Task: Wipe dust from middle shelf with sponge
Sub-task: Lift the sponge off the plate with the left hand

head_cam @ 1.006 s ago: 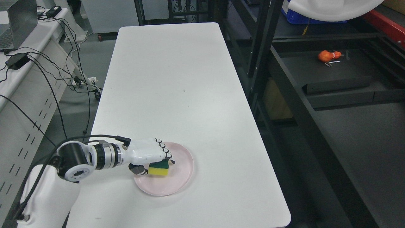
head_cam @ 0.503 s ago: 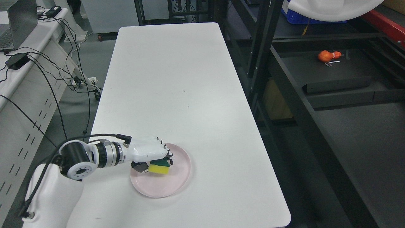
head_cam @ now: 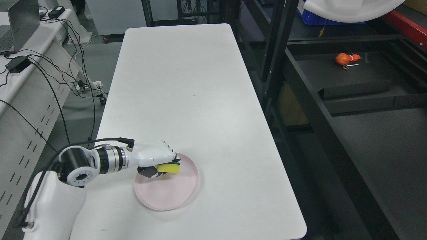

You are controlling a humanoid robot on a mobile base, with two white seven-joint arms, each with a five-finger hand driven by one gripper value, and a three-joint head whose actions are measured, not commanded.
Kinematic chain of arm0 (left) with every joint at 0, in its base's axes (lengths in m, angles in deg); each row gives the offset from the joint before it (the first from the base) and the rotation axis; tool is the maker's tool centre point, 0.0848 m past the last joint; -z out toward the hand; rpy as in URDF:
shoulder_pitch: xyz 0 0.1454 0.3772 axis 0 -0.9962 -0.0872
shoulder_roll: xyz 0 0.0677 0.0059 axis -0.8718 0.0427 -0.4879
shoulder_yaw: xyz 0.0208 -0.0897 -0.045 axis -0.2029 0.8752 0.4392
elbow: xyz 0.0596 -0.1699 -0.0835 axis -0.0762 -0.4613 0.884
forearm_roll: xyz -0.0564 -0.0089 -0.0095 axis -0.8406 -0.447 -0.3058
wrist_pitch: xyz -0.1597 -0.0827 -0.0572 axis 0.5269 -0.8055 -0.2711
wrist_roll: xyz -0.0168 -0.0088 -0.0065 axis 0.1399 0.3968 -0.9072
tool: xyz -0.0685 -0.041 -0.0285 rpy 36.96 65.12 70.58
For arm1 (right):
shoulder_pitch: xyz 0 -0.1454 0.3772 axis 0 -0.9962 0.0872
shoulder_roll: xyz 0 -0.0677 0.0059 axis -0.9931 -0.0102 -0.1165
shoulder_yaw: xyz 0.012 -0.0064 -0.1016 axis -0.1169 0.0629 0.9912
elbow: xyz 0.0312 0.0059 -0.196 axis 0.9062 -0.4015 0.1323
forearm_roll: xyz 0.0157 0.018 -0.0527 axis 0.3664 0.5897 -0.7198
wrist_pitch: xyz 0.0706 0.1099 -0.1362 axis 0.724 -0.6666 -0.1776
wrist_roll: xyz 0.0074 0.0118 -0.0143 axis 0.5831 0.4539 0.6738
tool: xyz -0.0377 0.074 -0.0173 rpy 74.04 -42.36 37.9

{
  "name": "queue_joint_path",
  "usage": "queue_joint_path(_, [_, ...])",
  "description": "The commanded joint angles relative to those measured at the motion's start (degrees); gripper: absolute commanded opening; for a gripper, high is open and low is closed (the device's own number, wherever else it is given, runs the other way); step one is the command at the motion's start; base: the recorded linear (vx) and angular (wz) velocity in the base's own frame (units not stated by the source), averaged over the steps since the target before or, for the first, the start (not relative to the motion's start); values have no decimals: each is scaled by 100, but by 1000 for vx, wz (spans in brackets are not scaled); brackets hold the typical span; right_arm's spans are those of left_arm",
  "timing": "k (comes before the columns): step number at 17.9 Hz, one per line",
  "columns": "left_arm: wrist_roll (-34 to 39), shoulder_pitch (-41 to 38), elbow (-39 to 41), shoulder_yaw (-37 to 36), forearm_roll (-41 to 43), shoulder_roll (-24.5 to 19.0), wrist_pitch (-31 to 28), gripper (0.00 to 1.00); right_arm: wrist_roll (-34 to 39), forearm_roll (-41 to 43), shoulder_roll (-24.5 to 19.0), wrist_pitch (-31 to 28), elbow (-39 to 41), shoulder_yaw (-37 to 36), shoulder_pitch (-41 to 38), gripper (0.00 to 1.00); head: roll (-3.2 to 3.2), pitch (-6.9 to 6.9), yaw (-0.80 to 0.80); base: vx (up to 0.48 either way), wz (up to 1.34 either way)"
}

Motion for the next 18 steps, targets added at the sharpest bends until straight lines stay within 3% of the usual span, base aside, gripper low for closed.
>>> queue_joint_path(1, [-428, 260, -21, 350, -782, 42, 3, 0, 4, 0, 100, -414, 100, 0, -3, 100, 0, 0, 0, 0, 0])
queue_joint_path(11, [-650, 577, 146, 832, -1644, -2, 3, 1, 4, 0, 100, -414, 100, 0, 5, 100, 0, 0, 0, 0, 0])
queue_joint_path(18, [-588, 595, 172, 1052, -2234, 209, 3, 1, 4, 0, 100, -414, 100, 0, 5, 100, 0, 0, 0, -12, -11])
